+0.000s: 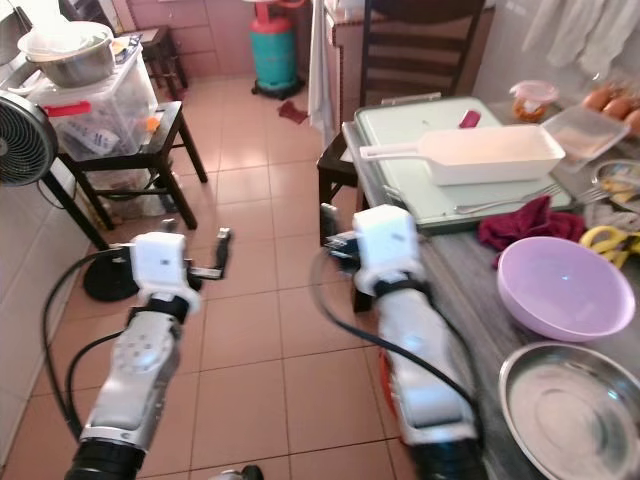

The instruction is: Setting the table

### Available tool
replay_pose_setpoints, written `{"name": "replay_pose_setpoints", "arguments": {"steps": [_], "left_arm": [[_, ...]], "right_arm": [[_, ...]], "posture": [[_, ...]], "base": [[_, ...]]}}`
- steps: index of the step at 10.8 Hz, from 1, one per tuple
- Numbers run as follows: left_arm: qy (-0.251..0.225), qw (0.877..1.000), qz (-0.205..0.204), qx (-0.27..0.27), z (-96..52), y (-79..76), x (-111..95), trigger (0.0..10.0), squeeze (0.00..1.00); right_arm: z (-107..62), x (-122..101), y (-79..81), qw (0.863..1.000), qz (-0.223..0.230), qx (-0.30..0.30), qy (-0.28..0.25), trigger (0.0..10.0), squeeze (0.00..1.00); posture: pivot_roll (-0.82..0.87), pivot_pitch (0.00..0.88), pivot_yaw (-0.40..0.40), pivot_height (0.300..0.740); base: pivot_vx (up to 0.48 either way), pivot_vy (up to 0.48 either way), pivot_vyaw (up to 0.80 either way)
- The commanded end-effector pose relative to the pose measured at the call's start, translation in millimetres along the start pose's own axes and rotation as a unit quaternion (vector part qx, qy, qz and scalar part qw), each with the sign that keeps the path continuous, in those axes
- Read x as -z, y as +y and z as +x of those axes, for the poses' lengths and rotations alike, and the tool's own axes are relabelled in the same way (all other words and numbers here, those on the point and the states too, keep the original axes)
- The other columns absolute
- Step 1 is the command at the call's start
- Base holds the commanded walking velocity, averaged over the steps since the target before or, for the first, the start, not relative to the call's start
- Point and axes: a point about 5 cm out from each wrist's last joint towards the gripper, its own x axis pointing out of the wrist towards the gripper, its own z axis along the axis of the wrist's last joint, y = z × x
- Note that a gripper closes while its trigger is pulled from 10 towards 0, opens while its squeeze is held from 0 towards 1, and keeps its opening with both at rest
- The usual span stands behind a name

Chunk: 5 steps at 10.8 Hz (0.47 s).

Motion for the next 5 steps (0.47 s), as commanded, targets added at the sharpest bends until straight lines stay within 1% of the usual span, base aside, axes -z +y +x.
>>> {"name": "replay_pose_setpoints", "arguments": {"steps": [1, 5], "left_arm": [[0.001, 1.0, 0.002, -0.004, 2.2, 0.3, 0.8, 10.0, 0.0], [0.004, 1.0, 0.005, 0.006, 4.8, -1.2, 1.9, 10.0, 0.0]], "right_arm": [[-0.1, 2.1, -1.9, 1.0, 0.0, -0.002, 0.004, 10.0, 0.0], [-5.3, 9.2, -4.1, 1.0, 0.004, 0.015, 0.015, 10.0, 0.0]], "posture": [[-0.07, 0.046, 0.021, 0.74], [-0.08, 0.053, 0.049, 0.74]], "base": [[0.0, 0.0, 0.0], [0.0, 0.0, 0.0]]}}
